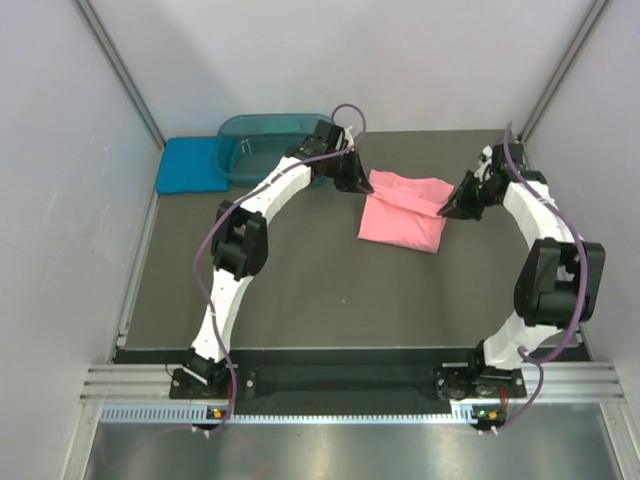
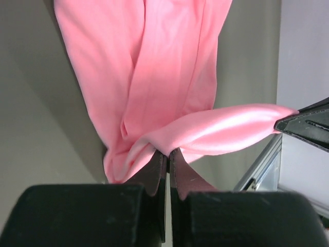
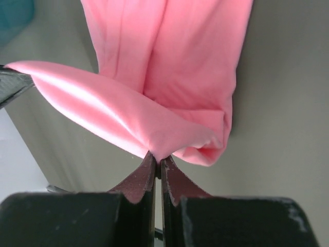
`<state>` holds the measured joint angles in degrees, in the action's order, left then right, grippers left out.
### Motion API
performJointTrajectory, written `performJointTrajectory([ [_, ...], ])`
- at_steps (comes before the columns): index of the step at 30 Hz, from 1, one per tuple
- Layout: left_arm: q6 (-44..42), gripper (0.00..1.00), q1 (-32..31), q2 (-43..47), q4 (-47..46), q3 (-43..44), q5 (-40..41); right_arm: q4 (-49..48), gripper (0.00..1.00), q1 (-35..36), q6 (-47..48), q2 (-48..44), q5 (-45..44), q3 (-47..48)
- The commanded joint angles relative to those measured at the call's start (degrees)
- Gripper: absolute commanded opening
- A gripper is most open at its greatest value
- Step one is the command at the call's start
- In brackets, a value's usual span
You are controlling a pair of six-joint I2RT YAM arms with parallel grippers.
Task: Fold and stack the t-shirts
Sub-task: Fold the tshirt
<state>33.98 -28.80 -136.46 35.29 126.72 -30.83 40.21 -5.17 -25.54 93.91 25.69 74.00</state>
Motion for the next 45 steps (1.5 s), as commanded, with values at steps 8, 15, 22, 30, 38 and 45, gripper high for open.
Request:
performJointTrajectory([
  [8,8.8,0.00,1.9,-5.2,-19.5,6.2,-0.7,-2.8,0.00,-1.5,0.1,11.3,1.5,13.3],
  [15,11.8,0.00,2.2,-8.1,-26.3,7.1,1.1,-3.2,0.00,-2.2,-0.7,16.6,2.8,18.8],
  [22,15.0,0.00,2.7,-11.9,-31.0,8.8,0.2,-4.2,0.00,-2.3,-1.6,19.0,3.2,20.1],
  [30,15.2,0.00,3.0,-14.7,-33.1,11.0,0.4,-6.1,0.01,-2.9,-2.8,20.8,2.9,20.5],
  [38,15.8,0.26,3.0,-18.5,-33.1,15.9,4.0,-13.5,0.08,-3.3,-8.2,23.5,2.6,18.5],
  [45,10.6,0.89,3.7,-13.9,-23.4,17.3,8.2,-18.1,0.41,-4.9,-13.2,27.6,-1.8,23.9],
])
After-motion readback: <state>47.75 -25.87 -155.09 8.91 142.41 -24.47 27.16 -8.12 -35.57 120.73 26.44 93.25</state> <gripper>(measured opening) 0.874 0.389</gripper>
